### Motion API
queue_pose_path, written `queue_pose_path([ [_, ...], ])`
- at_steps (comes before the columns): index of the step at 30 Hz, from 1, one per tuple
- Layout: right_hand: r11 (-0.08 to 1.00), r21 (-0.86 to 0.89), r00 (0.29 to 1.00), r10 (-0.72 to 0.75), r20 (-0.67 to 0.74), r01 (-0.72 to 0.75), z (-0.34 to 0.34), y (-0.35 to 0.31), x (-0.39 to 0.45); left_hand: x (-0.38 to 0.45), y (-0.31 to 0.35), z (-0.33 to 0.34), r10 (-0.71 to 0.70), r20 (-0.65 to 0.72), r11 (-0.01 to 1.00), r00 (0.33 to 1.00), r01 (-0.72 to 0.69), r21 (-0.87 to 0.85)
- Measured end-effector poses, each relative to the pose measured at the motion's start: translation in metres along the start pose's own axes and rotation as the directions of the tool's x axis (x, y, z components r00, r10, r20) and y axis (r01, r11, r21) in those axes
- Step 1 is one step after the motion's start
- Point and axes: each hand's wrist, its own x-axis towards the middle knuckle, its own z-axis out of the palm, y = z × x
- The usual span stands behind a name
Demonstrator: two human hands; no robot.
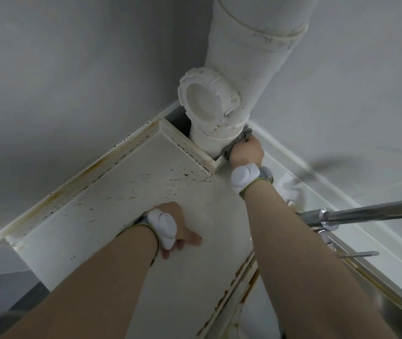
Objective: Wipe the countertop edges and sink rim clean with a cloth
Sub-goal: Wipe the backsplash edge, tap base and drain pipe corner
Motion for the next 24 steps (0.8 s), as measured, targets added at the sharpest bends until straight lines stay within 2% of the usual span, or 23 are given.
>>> queue_pose_path([
  [3, 1.0, 0.001, 0.999, -0.002, 0.037, 0.002, 0.015, 0.012, -0.037, 0.0, -0.005, 0.003, 0.032, -0.056, 0.997, 0.998, -0.036, -0.063],
  [6, 0.999, 0.003, 0.996, 0.045, 0.083, -0.045, 0.019, 0.01, -0.046, 0.002, -0.003, 0.004, 0.008, -0.032, 0.996, 0.999, -0.011, -0.087],
  [10, 0.997, 0.036, 0.997, 0.073, 0.04, -0.074, 0.008, 0.002, -0.024, -0.001, 0.0, 0.003, 0.025, -0.045, 0.996, 0.999, -0.028, -0.082],
  [16, 0.996, 0.015, 0.995, 0.087, 0.047, -0.088, -0.018, -0.014, 0.028, -0.004, 0.006, 0.001, 0.004, 0.057, 1.0, 0.998, -0.005, 0.012],
  [17, 0.997, -0.003, 0.995, 0.081, 0.05, -0.081, -0.019, -0.014, 0.032, -0.002, 0.005, 0.001, 0.007, 0.048, 1.0, 0.999, -0.008, 0.017],
  [21, 0.999, -0.049, 1.0, 0.02, 0.008, -0.019, -0.012, -0.011, 0.014, -0.004, -0.002, 0.0, 0.057, -0.159, 0.998, 0.986, -0.057, 0.003],
  [22, 0.998, -0.065, 1.0, 0.011, -0.002, -0.011, -0.007, -0.008, 0.006, -0.006, -0.002, -0.001, 0.06, -0.145, 0.998, 0.988, -0.061, -0.003],
  [24, 0.995, -0.101, 1.0, 0.004, -0.007, -0.005, 0.0, -0.001, -0.018, -0.009, 0.0, 0.0, 0.029, -0.005, 0.998, 1.0, -0.029, -0.048],
])
